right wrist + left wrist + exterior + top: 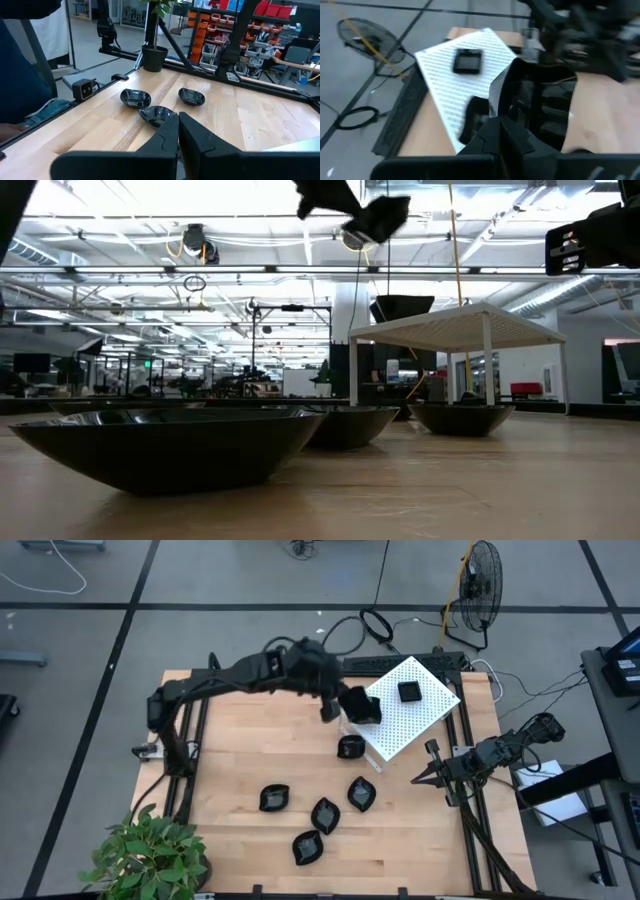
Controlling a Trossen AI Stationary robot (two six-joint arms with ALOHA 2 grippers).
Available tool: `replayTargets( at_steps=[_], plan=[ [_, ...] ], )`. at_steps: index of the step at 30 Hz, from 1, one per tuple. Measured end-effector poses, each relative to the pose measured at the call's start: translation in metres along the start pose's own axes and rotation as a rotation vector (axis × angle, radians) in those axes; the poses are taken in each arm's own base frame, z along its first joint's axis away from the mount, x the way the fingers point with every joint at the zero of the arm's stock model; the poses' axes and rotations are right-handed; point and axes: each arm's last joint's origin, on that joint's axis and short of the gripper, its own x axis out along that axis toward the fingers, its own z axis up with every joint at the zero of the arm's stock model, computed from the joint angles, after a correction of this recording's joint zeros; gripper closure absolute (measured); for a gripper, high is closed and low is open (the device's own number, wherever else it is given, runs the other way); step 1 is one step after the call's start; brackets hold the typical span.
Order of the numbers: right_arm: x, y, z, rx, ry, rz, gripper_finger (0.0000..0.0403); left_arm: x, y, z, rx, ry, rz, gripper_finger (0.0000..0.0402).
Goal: Pick & Place Mini shaped plates
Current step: Stack the black distorted square plate on top of the black distorted square plates on the shelf
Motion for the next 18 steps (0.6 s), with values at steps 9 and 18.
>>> replayTargets(
  at_steps=[9,18],
  plan=[
    [0.000,0.000,0.000,0.000,0.001,0.000,0.0403,0.057,0.026,-0.008,-0.016,0.064,-0.011,0.0401],
    [0.000,0.000,0.000,0.000,0.001,0.000,0.0403,0.071,0.038,-0.016,-0.004,0.086,0.011,0.0400]
  ],
)
